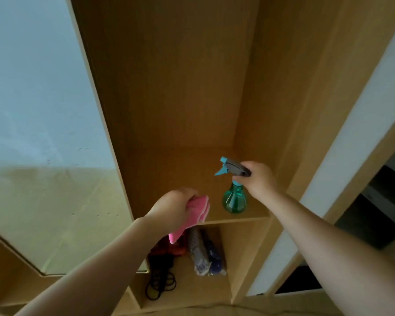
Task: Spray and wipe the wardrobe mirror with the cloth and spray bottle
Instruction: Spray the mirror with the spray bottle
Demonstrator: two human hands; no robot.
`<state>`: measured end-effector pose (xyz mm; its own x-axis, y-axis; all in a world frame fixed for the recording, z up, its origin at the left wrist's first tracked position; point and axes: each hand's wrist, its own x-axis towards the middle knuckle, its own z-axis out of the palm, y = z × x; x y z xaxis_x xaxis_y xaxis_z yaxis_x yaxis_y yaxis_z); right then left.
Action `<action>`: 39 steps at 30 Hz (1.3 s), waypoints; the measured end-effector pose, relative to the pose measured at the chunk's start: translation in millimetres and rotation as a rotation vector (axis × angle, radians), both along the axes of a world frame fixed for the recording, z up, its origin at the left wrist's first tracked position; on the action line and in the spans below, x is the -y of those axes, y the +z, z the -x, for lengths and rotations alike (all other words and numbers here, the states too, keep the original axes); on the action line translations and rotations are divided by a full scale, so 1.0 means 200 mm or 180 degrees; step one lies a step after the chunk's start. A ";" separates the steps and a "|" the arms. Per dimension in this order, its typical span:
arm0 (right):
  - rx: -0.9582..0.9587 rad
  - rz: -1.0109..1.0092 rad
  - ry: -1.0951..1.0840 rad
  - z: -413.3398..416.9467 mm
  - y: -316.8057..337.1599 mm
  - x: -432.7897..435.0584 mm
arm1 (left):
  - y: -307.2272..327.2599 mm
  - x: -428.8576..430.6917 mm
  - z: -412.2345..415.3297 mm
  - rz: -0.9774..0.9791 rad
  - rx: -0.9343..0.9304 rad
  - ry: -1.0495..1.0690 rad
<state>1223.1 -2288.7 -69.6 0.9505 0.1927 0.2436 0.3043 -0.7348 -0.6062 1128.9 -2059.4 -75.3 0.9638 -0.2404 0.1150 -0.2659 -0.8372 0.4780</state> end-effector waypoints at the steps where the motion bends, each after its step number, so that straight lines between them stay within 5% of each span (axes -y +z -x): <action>1: -0.0025 -0.0012 0.0024 -0.04 -0.01 -0.01 | 0.00 0.01 -0.02 0.0001 -0.0017 -0.0009; 19: -0.0206 0.0070 0.0646 -0.85 -0.25 -0.36 | -0.09 0.04 -0.25 -0.0180 -0.0342 0.1316; 39: -0.0347 0.0101 0.0629 -0.94 -0.22 -0.38 | -0.11 0.06 -0.28 -0.0091 -0.0213 0.1219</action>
<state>1411.3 -2213.6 -113.6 0.9139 0.3837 0.1325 0.3783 -0.6866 -0.6209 1184.7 -2072.1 -97.9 0.9896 0.1359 0.0472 0.0994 -0.8830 0.4587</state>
